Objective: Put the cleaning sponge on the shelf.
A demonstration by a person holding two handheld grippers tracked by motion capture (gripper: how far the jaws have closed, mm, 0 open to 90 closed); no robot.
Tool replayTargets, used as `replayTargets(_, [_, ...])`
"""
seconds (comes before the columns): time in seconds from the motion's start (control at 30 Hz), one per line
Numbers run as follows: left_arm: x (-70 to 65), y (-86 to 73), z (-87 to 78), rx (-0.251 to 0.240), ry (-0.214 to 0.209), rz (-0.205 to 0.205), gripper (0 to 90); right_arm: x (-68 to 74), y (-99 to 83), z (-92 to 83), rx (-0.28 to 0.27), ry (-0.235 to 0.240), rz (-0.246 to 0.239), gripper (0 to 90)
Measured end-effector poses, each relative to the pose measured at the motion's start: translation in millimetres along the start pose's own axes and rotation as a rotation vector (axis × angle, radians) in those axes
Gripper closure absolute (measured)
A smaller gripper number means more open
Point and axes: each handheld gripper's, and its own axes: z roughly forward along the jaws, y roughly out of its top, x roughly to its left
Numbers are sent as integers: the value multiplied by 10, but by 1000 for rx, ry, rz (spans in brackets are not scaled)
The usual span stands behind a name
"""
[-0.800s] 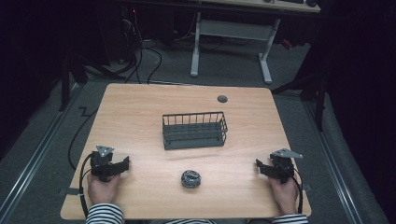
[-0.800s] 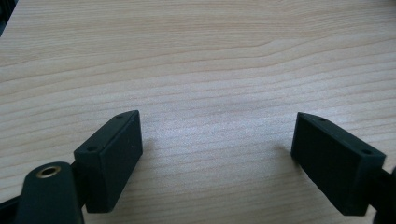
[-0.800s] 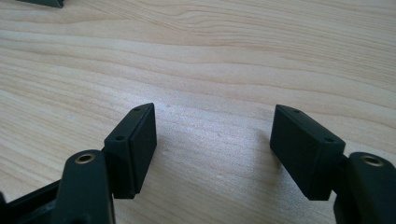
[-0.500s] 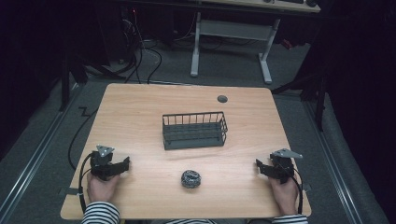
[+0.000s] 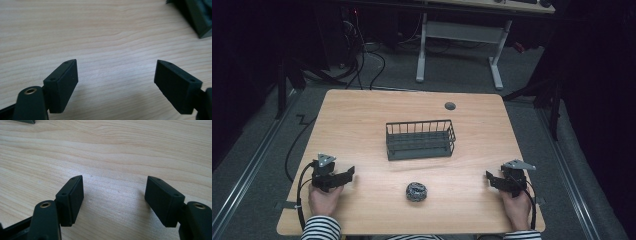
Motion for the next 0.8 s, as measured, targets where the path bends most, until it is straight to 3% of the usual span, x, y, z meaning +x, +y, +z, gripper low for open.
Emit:
replayTargets(0.27, [-184,236,-115,-42,-92,23,192,1,-1,0,0,1,0,319])
replayTargets(0.8, [-570,760,-157,-50,-198,95,172,5,-4,-4,0,2,-4,319])
